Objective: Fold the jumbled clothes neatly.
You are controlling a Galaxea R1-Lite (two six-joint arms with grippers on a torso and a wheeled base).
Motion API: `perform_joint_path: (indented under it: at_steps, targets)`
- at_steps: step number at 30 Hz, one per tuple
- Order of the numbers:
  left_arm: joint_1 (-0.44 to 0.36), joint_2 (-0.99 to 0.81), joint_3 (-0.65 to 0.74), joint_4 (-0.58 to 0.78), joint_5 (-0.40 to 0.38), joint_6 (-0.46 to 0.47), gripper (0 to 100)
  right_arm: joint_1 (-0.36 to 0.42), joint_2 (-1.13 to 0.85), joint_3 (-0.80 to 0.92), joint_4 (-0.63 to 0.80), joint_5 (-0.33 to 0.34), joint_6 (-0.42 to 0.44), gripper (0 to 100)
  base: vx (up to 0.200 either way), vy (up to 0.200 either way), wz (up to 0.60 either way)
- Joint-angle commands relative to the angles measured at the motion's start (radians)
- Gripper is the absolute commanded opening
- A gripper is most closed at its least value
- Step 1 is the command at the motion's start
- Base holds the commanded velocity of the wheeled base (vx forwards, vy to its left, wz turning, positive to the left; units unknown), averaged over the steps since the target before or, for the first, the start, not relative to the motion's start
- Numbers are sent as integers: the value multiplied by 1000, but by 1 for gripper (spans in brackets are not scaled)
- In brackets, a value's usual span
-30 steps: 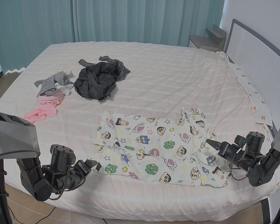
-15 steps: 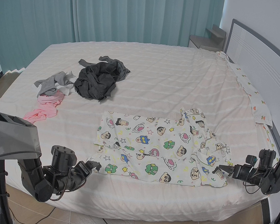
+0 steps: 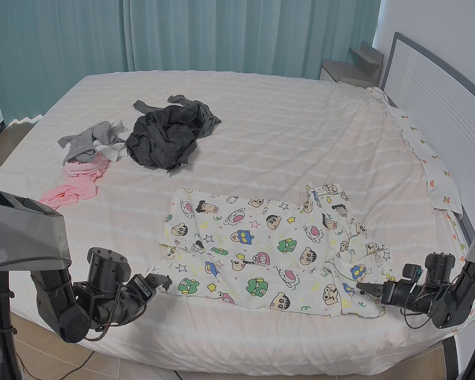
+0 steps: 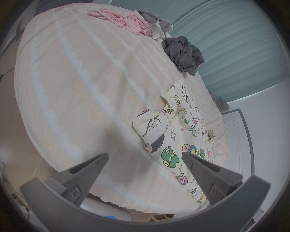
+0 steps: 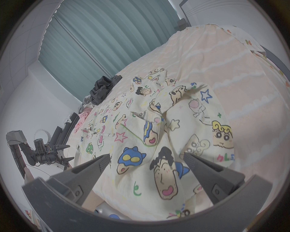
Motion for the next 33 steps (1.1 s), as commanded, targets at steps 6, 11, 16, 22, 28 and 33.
perform_joint_path:
  at_steps: [6, 11, 16, 22, 28, 33]
  targets:
    - [0, 1, 0, 0, 0, 0, 100, -2, 25, -60, 66, -2, -14, 100, 0, 0, 0]
    - [0, 1, 0, 0, 0, 0, 100, -1, 35, -58, 68, -2, -29, 0, 0, 0, 0]
    - [0, 1, 0, 0, 0, 0, 100, -19, 35, -55, 62, -2, -29, 0, 0, 0, 0]
    - [0, 1, 0, 0, 0, 0, 100, -38, 34, -44, 59, -1, -31, 0, 0, 0, 0]
    - [0, 1, 0, 0, 0, 0, 100, -65, 12, -14, 14, 6, -29, 0, 0, 0, 0]
    - [0, 1, 0, 0, 0, 0, 100, -87, 14, 62, -142, 9, -15, 0, 0, 0, 0]
